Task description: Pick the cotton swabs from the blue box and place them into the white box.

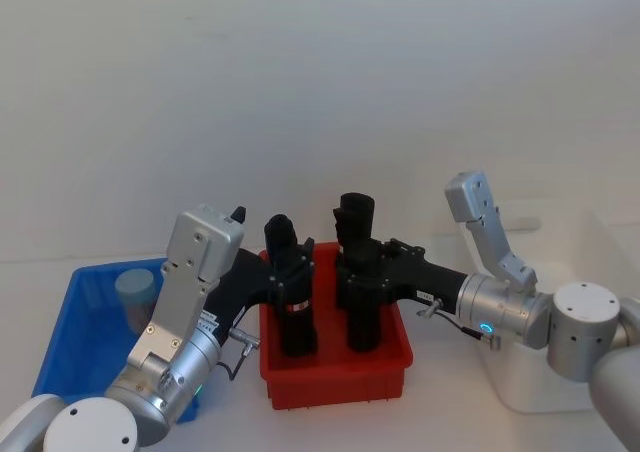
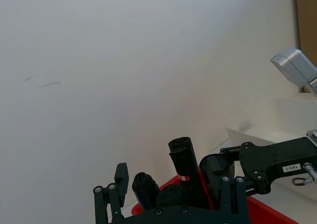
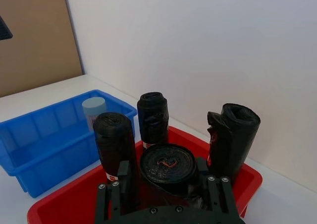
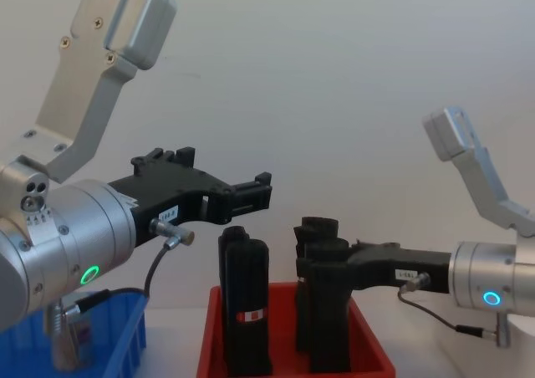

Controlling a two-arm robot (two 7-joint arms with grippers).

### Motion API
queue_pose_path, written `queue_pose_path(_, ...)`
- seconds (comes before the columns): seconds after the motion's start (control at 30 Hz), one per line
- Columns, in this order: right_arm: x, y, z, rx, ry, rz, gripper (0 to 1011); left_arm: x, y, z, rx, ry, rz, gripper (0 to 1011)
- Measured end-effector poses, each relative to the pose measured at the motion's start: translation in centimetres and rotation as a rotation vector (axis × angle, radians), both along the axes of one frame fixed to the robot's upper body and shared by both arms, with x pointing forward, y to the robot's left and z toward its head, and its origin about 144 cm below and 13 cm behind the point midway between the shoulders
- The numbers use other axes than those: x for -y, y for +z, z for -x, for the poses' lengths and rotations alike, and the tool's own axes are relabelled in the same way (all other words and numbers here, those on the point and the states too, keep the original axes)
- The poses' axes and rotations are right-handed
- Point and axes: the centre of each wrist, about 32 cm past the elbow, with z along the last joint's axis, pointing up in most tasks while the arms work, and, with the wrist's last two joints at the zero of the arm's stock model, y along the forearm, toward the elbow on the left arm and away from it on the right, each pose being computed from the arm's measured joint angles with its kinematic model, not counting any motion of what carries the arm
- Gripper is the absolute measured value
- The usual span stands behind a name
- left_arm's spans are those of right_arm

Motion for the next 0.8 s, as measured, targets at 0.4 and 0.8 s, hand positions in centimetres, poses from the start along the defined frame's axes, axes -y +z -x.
queue_pose_path(0.4,-0.5,-0.37,-0.66,-0.004,0.02,-0.013,560,0.0,0.0,0.0,0.0,0.0,0.0,1004)
queue_pose_path(0.8,-0.52,0.19,-0.48,0.027,0.011,-0.034,547,0.0,0.0,0.0,0.0,0.0,0.0,1004)
